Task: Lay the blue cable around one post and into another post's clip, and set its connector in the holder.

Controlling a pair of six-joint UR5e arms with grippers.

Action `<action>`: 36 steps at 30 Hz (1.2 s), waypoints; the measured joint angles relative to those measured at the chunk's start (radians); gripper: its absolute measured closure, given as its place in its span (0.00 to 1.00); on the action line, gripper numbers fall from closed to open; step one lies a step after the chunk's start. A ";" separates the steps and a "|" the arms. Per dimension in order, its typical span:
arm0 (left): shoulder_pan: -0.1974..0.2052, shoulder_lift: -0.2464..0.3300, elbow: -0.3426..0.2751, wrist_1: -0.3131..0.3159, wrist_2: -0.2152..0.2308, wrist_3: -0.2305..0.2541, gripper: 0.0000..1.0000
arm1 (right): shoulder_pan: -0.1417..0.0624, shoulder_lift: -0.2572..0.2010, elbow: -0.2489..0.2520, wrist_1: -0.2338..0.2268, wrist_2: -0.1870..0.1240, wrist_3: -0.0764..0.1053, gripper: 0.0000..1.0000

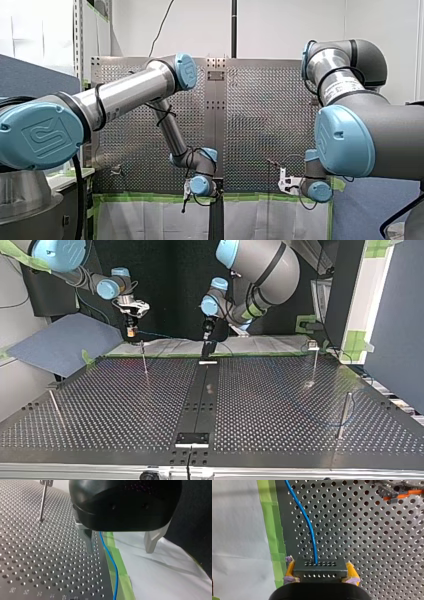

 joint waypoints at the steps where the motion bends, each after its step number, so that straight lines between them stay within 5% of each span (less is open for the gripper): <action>1: 0.000 -0.002 0.003 -0.001 -0.003 -0.002 0.01 | 0.000 0.000 0.000 0.000 0.000 0.000 1.00; 20: 0.004 -0.083 0.153 -0.102 -0.030 -0.050 0.01 | 0.001 0.000 -0.001 -0.003 0.001 0.003 1.00; 36: -0.005 -0.083 0.160 -0.092 -0.061 -0.017 0.01 | 0.003 0.000 -0.002 -0.014 0.001 0.014 1.00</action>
